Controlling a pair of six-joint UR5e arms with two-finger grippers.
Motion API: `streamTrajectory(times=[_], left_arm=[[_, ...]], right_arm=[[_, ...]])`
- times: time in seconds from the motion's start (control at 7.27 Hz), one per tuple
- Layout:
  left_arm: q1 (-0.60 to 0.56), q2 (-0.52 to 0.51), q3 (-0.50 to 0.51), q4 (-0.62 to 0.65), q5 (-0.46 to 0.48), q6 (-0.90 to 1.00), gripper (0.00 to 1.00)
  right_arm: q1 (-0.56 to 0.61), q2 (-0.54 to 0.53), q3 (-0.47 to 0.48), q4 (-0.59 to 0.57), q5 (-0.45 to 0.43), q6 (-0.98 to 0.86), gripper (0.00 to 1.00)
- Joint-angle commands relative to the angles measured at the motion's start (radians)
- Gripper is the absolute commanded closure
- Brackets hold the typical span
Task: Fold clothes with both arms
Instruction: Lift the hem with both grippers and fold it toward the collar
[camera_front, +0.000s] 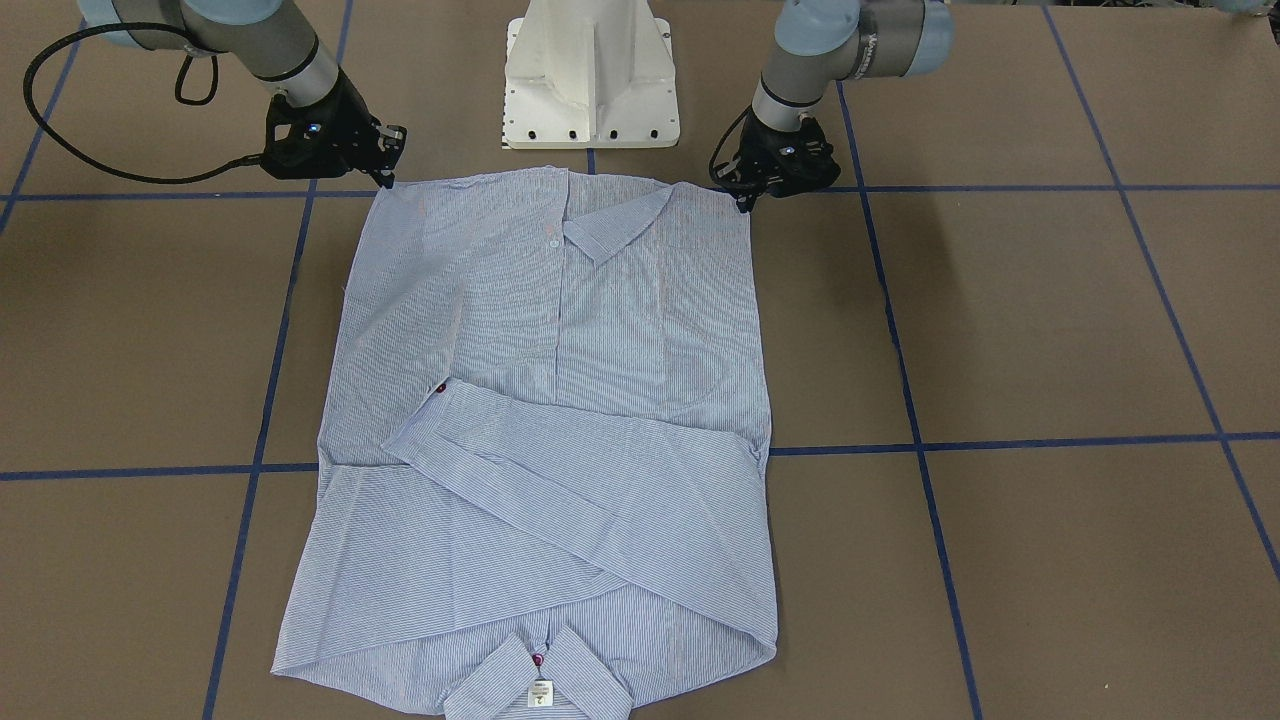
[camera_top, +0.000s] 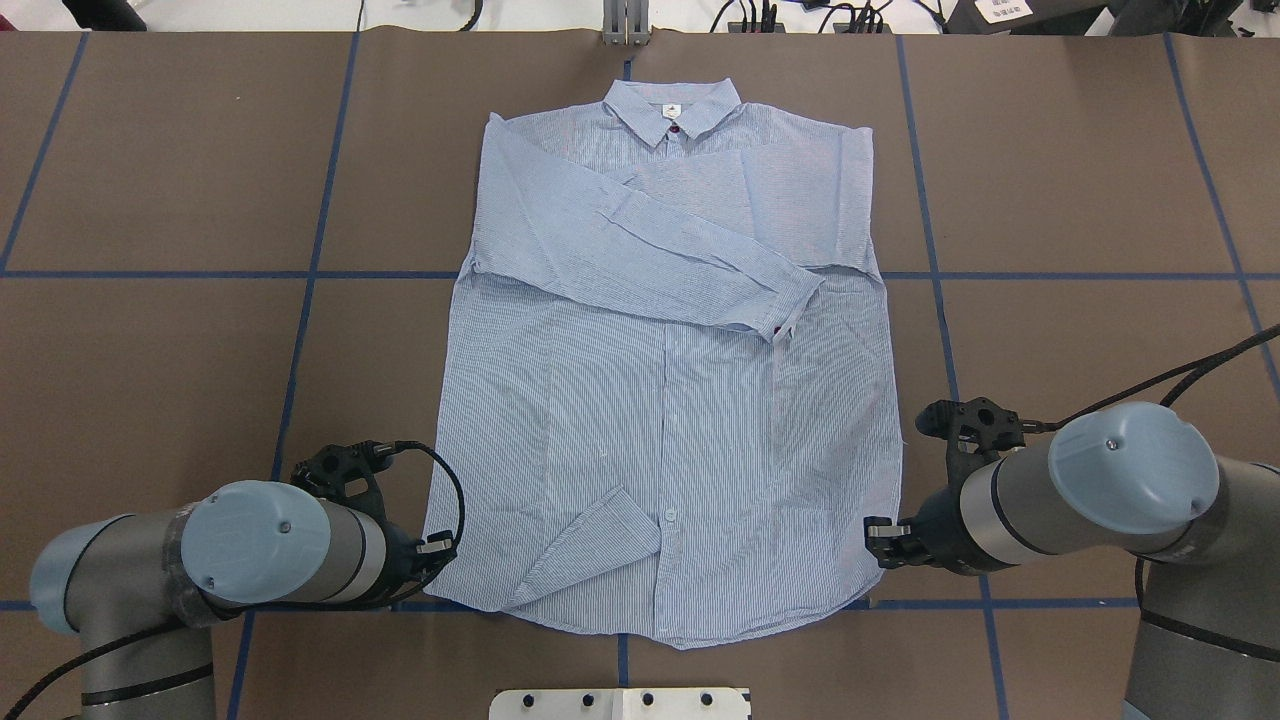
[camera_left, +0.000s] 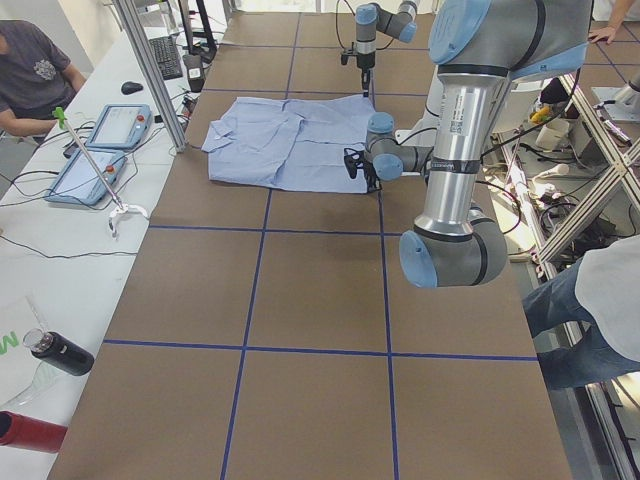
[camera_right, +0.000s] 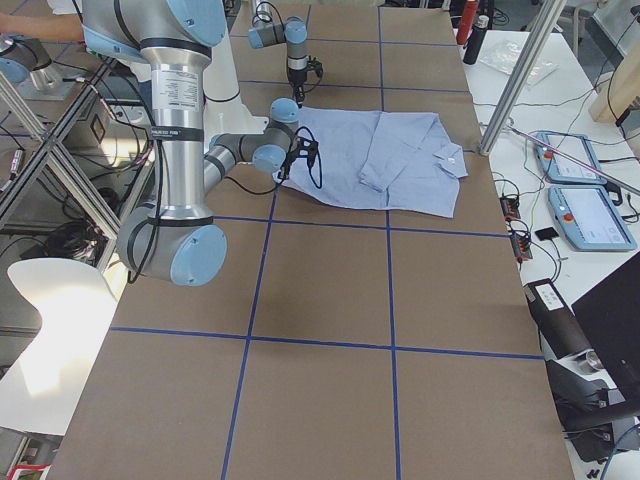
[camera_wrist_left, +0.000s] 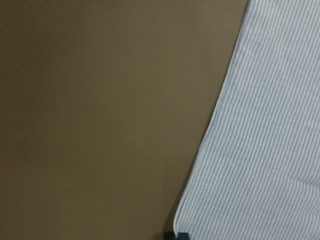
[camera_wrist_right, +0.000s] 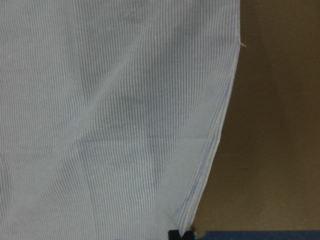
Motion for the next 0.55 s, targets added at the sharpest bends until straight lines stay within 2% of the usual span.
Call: streamTrajectory(times=[0.0, 0.41], left_arm=[[-0.006, 0.008, -0.071, 0.034, -0.003, 0.002, 1.0], [-0.005, 0.003, -0.198, 0.169, -0.009, 0.003, 1.0]], right_arm=[[0.024, 0.0, 0.002, 0.005, 0.055, 0.0, 1.0], [0.051, -0.003, 0.028, 0.009, 0.167, -0.012, 1.0]])
